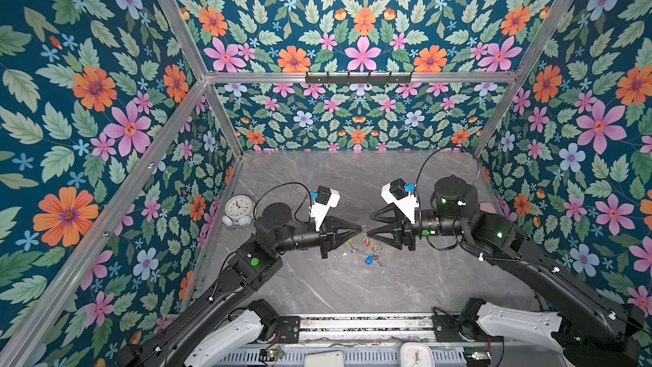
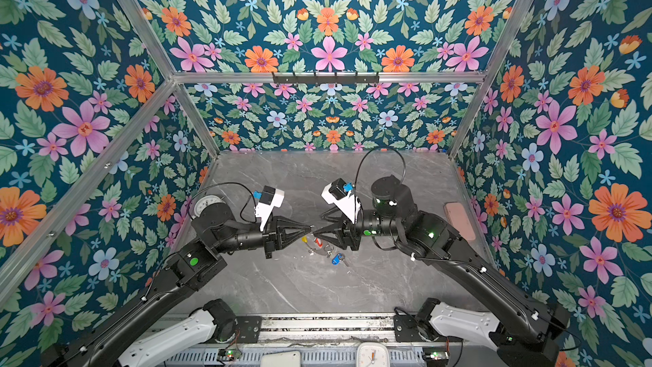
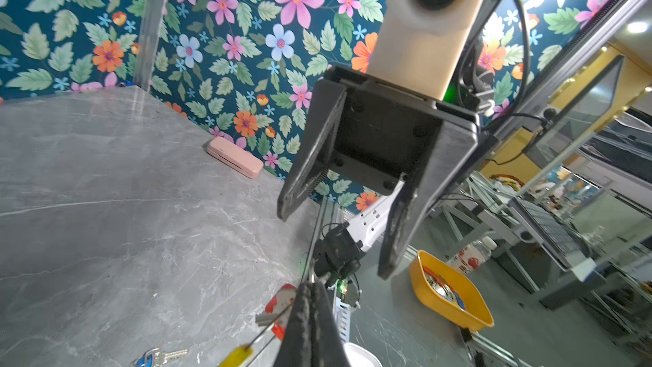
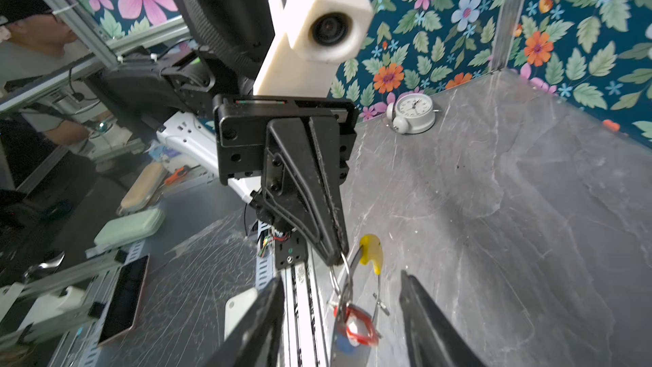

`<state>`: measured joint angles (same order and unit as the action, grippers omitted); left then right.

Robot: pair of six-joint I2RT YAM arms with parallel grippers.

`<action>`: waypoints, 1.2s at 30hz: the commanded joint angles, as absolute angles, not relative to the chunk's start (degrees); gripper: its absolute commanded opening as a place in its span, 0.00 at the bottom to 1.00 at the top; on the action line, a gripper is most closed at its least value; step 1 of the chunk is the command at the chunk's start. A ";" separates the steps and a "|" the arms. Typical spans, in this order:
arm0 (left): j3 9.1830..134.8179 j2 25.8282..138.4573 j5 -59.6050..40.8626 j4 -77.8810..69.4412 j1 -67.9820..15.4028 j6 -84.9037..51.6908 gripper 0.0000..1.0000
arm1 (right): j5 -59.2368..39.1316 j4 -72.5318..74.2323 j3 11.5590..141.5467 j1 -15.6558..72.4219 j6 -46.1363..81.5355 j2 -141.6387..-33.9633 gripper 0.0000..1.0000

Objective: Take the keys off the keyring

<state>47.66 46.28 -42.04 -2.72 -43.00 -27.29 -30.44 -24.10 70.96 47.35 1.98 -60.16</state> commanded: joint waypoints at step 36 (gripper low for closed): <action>47.26 45.00 -28.58 -7.97 -43.24 -29.51 0.00 | -21.00 -8.88 61.20 49.88 2.32 -62.84 0.04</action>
<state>46.63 45.12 -28.67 -7.09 -43.24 -29.98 -21.71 -7.99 60.51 49.78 2.83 -62.63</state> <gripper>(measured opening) 0.050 0.060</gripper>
